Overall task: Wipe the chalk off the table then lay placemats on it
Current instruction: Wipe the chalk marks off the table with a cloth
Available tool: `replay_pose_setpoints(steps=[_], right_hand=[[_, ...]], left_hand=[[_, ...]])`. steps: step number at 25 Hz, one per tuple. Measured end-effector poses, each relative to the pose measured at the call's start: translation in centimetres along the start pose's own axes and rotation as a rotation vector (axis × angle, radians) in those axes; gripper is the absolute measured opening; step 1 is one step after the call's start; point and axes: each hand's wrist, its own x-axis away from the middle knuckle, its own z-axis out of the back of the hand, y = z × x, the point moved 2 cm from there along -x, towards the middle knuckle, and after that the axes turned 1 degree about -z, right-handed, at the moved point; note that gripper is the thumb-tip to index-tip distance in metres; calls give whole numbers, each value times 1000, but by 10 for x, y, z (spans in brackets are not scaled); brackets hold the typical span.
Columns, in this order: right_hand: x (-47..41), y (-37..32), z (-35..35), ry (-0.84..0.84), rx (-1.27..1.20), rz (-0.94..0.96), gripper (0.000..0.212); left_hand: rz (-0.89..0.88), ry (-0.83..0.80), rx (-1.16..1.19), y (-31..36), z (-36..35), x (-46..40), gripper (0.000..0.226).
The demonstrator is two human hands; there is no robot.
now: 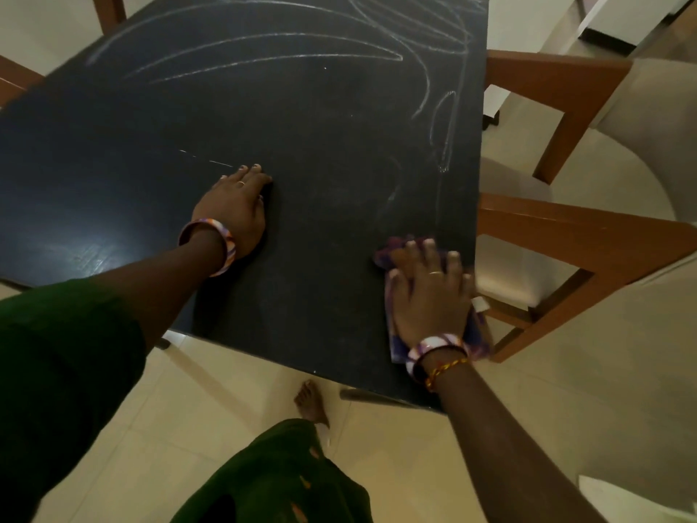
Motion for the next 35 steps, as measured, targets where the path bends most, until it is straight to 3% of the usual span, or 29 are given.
replay_pose_setpoints(steps=[3, 5, 9, 11, 13, 16, 19, 23, 25, 26, 28, 31, 33, 35], right_hand=[[11, -43, -9, -77, -36, 309, 53], [-28, -47, -8, -104, -31, 415, 52], [-126, 7, 2, -90, 5, 229, 51], [-133, 39, 10, -88, -67, 94, 51], [-108, 38, 12, -67, -31, 99, 51], [-62, -10, 2, -69, 9, 442, 52], [-102, -41, -2, -150, -1, 633, 51], [-190, 6, 8, -113, 24, 333, 50], [-184, 23, 13, -112, -11, 186, 50], [-166, 18, 13, -84, 8, 211, 50], [-112, -15, 4, -27, 23, 537, 49], [-64, -64, -9, -214, -35, 997, 50], [-99, -69, -8, -228, -4, 1008, 51], [-155, -45, -9, -164, 12, 856, 51]], left_hand=[[8, 3, -1, 1, -1, 0, 44], [14, 4, 18, 1, 0, 0, 44], [58, -9, 28, 4, -2, 0, 46], [72, 10, -3, 5, -1, -1, 46], [89, 31, -40, 6, -2, -2, 45], [86, 23, -64, 8, -3, -3, 45], [94, 31, -96, 12, 0, -1, 45], [235, 97, -103, 35, 3, 17, 47], [319, 144, -83, 49, 0, 29, 48], [376, 176, -67, 54, 0, 33, 48], [524, 248, -39, 59, 1, 41, 47], [702, 285, -41, 65, -9, 59, 44], [740, 256, -43, 81, -24, 67, 45], [682, 245, -55, 108, -36, 63, 47]])
